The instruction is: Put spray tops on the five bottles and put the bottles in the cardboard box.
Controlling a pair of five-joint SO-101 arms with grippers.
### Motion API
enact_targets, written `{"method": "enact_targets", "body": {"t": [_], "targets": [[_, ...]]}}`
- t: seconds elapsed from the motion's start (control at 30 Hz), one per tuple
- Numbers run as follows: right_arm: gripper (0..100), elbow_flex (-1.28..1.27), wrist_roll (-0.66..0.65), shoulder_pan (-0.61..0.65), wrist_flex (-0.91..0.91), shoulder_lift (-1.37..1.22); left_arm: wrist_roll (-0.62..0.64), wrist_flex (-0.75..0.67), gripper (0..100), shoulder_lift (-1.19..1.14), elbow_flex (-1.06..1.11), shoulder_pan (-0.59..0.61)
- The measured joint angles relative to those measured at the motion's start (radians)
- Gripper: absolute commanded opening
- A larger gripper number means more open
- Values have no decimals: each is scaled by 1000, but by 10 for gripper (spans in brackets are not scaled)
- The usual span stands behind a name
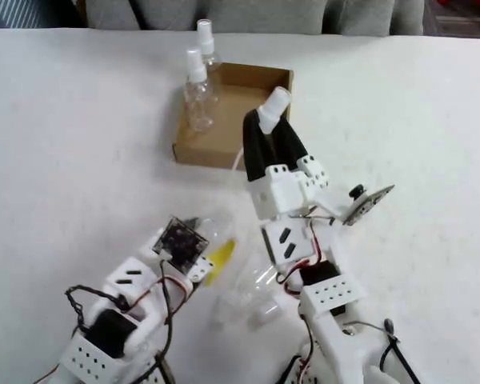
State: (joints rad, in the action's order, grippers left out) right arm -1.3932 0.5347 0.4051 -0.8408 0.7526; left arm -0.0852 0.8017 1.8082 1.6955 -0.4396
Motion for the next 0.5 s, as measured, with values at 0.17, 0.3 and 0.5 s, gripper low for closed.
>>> {"method": "enact_targets", "body": {"t": [0.17,0.3,0.5], "targets": [[15,-2,0,-2,40,0,46,0,24,0,0,11],[15,-2,0,15,44,0,55,0,24,0,0,11],[15,8,21,-29,44,0,55,49,24,0,0,-26]]}}
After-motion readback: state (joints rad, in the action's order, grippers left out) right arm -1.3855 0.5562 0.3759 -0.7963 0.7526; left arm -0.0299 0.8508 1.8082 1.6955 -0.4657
